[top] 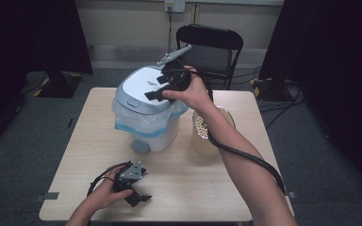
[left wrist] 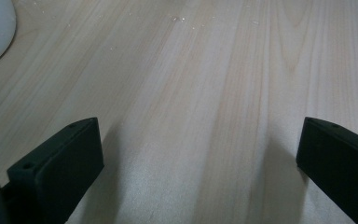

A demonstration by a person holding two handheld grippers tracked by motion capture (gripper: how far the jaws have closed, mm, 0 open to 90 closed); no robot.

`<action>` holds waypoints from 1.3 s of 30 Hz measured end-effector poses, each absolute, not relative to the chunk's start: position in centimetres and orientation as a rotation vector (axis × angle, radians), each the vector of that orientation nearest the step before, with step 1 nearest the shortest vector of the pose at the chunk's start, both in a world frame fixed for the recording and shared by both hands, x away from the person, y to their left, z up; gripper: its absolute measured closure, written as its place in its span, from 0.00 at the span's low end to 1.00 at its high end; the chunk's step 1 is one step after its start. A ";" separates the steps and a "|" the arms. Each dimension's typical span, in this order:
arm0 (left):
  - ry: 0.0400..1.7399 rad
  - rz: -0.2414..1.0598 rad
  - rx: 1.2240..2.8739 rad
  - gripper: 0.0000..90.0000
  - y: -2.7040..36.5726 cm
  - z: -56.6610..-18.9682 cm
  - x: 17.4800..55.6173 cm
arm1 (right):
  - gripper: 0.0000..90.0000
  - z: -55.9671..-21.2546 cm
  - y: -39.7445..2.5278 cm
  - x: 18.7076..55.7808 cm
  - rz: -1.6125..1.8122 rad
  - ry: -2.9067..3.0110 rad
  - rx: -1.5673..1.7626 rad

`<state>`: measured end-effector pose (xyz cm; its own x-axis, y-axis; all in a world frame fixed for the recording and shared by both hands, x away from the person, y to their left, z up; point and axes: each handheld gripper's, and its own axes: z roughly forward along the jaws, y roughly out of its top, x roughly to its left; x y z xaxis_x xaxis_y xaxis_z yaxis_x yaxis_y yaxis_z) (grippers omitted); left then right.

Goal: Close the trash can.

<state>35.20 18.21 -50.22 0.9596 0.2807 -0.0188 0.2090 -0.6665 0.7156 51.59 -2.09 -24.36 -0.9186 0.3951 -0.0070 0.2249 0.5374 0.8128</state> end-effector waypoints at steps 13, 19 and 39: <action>0.342 0.119 2.322 0.00 18.2 -50.2 35.2 | 0.18 -24.3 -3.2 50.5 1.359 2.605 0.505; 0.344 0.123 2.317 0.00 18.2 -50.3 35.2 | 0.17 -24.2 -4.3 50.0 1.377 2.609 0.525; 0.339 0.128 2.319 0.00 18.2 -50.2 35.2 | 0.16 -24.0 -8.6 47.7 1.382 2.618 0.509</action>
